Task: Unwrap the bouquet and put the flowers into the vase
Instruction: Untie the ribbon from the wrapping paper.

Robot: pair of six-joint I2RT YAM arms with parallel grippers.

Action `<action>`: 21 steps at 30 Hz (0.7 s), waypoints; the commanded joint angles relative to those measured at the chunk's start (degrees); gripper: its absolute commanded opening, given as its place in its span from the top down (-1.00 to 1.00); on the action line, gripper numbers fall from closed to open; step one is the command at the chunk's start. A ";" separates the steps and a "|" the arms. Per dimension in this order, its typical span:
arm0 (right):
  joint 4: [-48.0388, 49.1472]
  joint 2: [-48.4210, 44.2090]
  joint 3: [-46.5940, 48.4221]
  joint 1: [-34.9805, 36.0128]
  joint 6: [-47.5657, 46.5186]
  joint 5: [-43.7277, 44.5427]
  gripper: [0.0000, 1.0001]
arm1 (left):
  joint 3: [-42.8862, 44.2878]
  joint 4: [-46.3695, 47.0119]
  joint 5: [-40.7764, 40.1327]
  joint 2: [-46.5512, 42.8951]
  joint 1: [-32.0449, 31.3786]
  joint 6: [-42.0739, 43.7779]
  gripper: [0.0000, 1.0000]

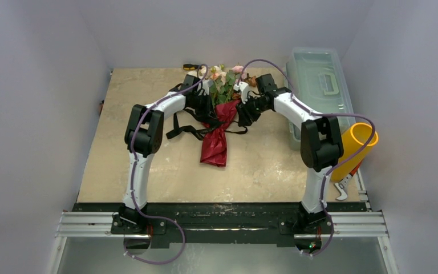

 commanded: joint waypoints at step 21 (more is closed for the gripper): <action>1.99 7.26 12.07 6.56 0.03 -3.63 1.00 | -2.66 -7.58 -15.95 5.56 1.25 6.09 1.00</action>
